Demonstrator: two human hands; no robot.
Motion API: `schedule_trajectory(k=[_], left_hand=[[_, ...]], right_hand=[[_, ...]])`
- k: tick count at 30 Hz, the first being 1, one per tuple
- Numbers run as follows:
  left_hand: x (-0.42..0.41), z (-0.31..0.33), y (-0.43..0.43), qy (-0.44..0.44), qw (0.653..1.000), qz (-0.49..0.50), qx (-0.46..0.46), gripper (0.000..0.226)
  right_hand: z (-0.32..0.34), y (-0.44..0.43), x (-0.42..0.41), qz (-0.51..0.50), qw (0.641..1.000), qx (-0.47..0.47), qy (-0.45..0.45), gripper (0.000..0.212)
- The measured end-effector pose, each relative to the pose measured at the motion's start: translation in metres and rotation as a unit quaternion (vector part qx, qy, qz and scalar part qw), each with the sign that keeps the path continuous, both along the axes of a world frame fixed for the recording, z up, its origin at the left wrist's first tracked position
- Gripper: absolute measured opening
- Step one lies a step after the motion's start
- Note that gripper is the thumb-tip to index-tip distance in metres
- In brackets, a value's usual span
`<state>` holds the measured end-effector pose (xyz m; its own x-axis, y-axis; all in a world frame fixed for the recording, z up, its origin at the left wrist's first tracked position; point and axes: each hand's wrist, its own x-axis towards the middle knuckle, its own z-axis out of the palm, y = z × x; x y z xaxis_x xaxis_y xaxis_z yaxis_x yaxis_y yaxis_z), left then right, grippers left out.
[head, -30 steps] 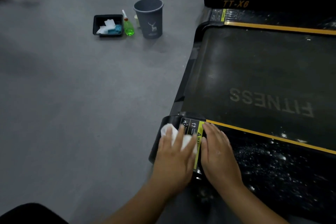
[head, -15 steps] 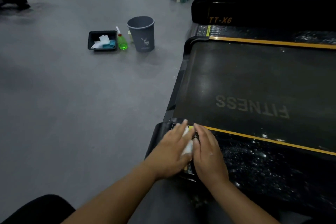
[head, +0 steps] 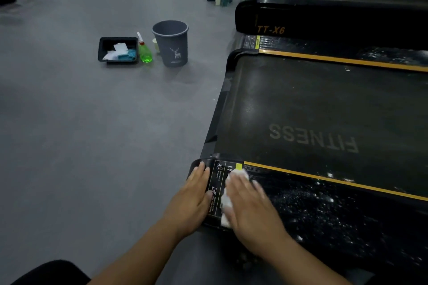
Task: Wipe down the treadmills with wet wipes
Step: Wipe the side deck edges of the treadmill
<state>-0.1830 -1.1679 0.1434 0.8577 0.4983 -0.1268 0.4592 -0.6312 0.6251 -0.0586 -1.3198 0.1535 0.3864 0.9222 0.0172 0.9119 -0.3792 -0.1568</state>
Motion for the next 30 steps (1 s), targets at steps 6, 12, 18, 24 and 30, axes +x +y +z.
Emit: schedule_trajectory(k=[6,12,18,24,30], left_hand=[[0.001,-0.005,-0.005,-0.017,1.000,0.018,0.014,0.061],[0.000,-0.008,-0.002,-0.014,0.999,0.004,0.045,0.069],[-0.003,-0.008,0.008,-0.054,0.998,-0.002,-0.027,0.066],[-0.008,-0.007,0.015,-0.042,0.999,-0.033,0.011,0.059],[0.005,-0.002,0.007,-0.033,0.996,-0.048,0.067,0.070]], right_hand=[[0.011,0.039,0.000,-0.040,0.998,-0.027,0.044,0.069],[0.016,0.007,0.015,-0.024,0.997,-0.061,0.051,0.067],[0.011,0.050,-0.005,0.028,0.998,-0.024,0.049,0.061],[0.013,0.024,0.022,-0.023,0.998,-0.048,0.036,0.058],[0.006,-0.005,-0.025,0.000,0.999,-0.031,0.021,0.060]])
